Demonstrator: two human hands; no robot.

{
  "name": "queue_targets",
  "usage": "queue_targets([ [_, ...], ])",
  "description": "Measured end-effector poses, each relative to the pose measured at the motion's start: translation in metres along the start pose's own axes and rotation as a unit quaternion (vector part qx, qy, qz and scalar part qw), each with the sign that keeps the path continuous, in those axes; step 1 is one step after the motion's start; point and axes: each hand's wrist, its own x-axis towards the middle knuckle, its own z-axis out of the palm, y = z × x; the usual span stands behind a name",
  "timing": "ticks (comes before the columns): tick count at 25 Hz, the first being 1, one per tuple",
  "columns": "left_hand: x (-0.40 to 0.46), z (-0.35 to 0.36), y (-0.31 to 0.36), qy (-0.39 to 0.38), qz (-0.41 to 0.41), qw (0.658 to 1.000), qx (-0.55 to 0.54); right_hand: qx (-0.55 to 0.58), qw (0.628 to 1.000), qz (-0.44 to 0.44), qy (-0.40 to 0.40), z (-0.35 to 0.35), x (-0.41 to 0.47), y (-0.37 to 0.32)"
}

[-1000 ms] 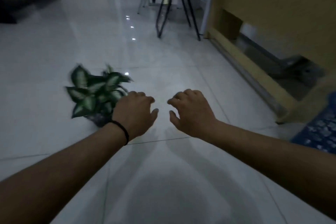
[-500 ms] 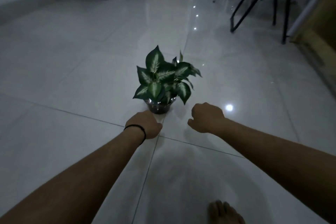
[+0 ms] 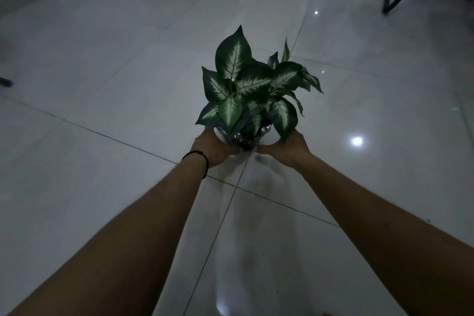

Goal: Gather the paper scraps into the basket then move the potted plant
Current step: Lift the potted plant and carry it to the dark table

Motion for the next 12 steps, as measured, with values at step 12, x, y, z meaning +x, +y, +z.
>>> queue_targets([
  [12,0.018,0.004,-0.003,0.039,0.09,0.987,0.129,0.144,0.976,-0.156,0.052,0.031,0.02,-0.003],
])
